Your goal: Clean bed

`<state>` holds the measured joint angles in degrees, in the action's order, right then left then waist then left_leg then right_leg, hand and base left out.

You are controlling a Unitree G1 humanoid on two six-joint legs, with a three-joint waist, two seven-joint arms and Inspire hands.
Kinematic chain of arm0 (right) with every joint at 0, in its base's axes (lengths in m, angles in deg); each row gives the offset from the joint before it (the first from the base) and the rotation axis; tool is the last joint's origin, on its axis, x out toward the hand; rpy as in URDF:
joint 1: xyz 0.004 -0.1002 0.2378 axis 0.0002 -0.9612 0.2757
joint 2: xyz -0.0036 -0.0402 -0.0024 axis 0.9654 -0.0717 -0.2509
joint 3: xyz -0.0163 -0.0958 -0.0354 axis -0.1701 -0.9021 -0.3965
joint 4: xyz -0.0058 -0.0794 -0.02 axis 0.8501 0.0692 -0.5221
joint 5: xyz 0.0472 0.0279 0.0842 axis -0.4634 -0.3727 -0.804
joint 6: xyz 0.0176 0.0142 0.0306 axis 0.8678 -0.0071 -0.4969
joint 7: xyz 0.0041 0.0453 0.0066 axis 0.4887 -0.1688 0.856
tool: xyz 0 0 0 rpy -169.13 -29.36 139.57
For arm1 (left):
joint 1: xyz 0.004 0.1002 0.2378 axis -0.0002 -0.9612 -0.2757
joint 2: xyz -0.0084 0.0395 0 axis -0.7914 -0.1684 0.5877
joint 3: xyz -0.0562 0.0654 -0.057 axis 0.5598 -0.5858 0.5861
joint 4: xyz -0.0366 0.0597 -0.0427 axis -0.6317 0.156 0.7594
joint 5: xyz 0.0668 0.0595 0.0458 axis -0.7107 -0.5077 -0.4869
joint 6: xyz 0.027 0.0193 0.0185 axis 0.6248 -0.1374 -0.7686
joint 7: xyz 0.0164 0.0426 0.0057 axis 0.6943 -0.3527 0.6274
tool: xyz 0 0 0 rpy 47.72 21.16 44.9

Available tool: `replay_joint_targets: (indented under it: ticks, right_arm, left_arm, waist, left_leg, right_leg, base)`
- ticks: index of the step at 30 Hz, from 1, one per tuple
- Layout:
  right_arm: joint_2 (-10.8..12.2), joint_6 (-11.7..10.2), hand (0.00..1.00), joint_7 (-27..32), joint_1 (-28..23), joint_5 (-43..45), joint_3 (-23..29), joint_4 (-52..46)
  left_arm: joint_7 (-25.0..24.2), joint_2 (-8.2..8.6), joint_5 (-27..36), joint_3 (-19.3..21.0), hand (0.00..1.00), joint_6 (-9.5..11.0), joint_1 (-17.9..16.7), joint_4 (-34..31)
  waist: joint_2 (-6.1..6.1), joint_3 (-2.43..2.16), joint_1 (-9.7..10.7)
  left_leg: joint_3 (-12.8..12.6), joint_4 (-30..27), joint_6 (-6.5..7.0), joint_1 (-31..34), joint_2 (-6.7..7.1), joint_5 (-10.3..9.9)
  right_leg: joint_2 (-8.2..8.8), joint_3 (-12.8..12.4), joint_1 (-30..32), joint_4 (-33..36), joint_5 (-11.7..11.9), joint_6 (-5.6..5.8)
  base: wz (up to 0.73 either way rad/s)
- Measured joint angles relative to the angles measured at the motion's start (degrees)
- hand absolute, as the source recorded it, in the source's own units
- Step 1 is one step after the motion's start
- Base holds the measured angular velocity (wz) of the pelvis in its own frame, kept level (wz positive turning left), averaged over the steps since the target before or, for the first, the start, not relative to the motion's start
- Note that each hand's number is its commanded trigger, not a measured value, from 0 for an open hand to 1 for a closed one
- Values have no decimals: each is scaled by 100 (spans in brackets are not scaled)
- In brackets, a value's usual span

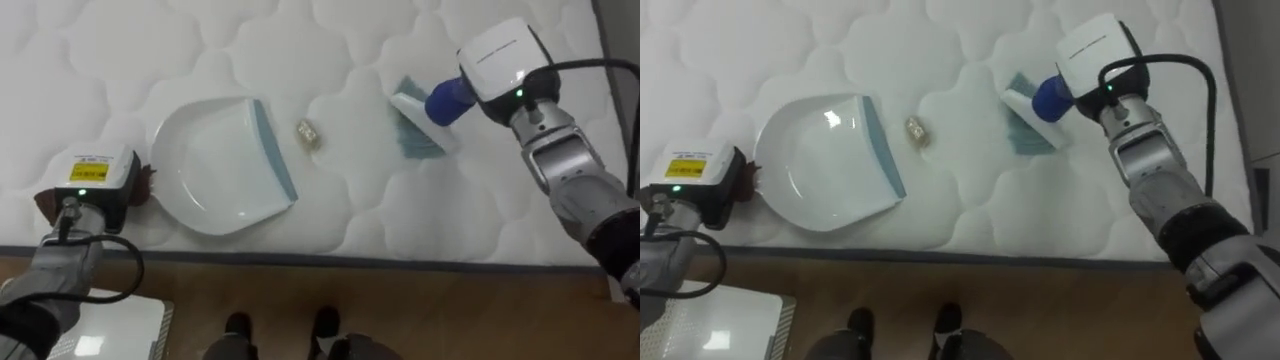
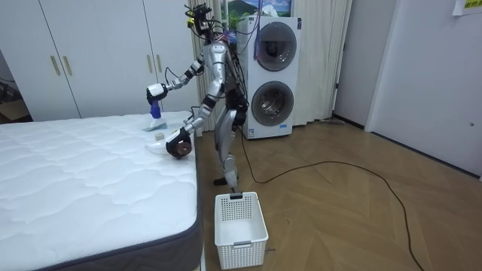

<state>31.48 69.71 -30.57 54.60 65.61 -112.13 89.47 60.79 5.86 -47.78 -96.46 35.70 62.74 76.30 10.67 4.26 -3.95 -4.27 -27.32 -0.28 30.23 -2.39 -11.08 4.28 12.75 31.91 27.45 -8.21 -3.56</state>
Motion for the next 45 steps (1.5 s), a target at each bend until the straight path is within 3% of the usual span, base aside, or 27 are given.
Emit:
replay_joint_targets:
  ticks: [7, 17, 25, 31, 34, 36, 41, 45]
  right_arm:
    - [21, -1, 100, -241, 2, 2, -84, -700]
    - [67, -102, 100, -465, 66, -118, -279, -914]
    - [270, -136, 100, -754, 155, -791, -199, -918]
    - [341, -199, 100, -841, 167, -2322, 76, -707]
    - [674, -237, 100, -888, 166, -3571, 438, -418]
    - [706, -360, 100, -898, 168, -4137, 558, -253]
    - [747, -400, 100, -1102, 157, -5851, 859, -209]
    - [1034, -497, 100, -1318, 158, -6845, 1106, -185]
  left_arm:
    - [-52, -40, -55, 1, 100, 6, -62, -148]
    - [-69, -55, -54, -111, 100, 5, -77, -131]
    - [-99, -49, -68, -111, 100, 1, -67, -168]
    - [-93, 101, -53, -142, 100, -119, -96, -199]
    - [-176, 265, -54, -140, 100, -254, -91, -189]
    - [-222, 355, -52, -140, 100, -291, -86, -182]
    - [-356, 489, -62, -102, 100, -444, -81, -182]
    - [-435, 582, -64, -90, 100, -492, -80, -178]
  waist:
    - [28, -12, -76]
    - [51, -19, -90]
    - [18, -10, -89]
    - [-146, 2, -88]
    - [-345, 1, -66]
    - [-441, -2, -66]
    - [-490, -4, 58]
    - [-497, -7, 63]
  left_leg:
    - [40, 5, -2, 14, -21, 0]
    - [52, 73, -7, -96, -25, 3]
    - [117, 80, -12, -85, -20, 6]
    - [147, 99, -12, -86, 9, 8]
    - [162, 104, -12, -86, 14, 9]
    - [171, 102, -14, -87, 17, 17]
    - [248, 240, -19, -101, 114, 68]
    - [171, 277, 3, -133, 129, 168]
  right_leg:
    - [-39, 22, -41, -84, 29, 7]
    - [-57, 43, -183, -192, 53, 15]
    - [-46, 119, -195, -178, 53, 15]
    - [-18, 158, -201, -166, 54, 15]
    - [-9, 169, -199, -155, 53, 15]
    - [8, 166, -199, -126, 50, 14]
    - [98, 209, -169, -67, -39, 14]
    - [170, 209, -167, -71, -51, 34]
  base:
    - [1]
    - [0]
    - [3]
    - [3]
    - [0]
    - [5]
    - [14]
    - [4]
